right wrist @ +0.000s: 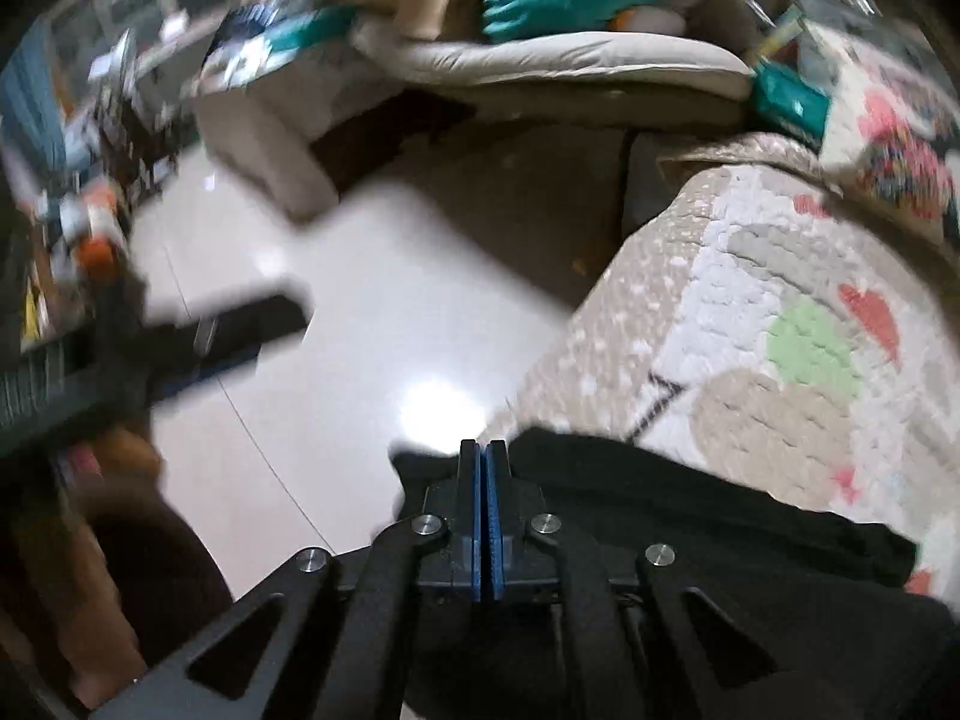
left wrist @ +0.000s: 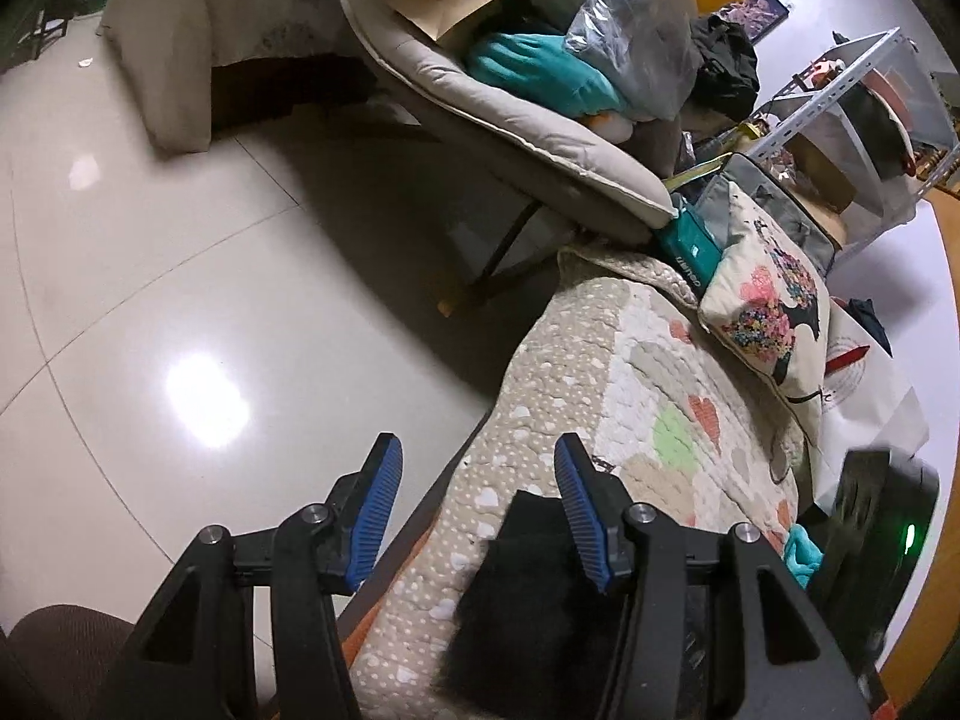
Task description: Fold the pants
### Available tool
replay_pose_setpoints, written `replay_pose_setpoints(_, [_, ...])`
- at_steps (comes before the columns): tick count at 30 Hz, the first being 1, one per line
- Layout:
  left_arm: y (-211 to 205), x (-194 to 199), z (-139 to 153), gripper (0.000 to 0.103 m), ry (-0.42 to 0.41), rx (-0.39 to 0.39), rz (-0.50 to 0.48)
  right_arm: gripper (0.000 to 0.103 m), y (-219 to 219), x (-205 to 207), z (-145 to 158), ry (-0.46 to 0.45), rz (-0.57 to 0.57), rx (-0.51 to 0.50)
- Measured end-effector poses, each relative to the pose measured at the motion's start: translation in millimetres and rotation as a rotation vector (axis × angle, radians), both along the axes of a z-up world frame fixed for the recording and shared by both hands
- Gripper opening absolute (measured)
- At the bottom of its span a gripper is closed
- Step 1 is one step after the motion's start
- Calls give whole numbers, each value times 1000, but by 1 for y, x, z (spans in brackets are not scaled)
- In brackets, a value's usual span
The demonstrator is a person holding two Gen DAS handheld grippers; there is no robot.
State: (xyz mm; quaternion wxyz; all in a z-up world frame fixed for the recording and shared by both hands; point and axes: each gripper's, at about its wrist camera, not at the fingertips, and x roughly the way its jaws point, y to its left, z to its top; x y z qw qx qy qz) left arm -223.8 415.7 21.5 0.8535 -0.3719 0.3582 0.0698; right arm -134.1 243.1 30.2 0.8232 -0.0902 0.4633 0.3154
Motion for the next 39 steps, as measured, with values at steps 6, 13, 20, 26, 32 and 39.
replay_pose_setpoints(6, [-6,9,-9,53,53,31,-31,12,-33,15,-6,68,-146,9])
replay_pose_setpoints(13, [-17,14,-14,53,89,58,-51,19,-96,4,-20,95,-248,-41])
replay_pose_setpoints(20, [-30,18,-16,53,108,126,-73,33,-181,11,4,-76,-446,-118])
replay_pose_setpoints(26, [-56,30,-21,53,123,157,-138,53,-266,34,27,-66,-586,-38])
replay_pose_setpoints(32, [-72,39,-25,53,142,197,-169,71,-253,72,-12,31,-503,-103])
replay_pose_setpoints(39, [-71,48,-38,53,188,154,-165,8,-233,99,-36,95,-447,-258])
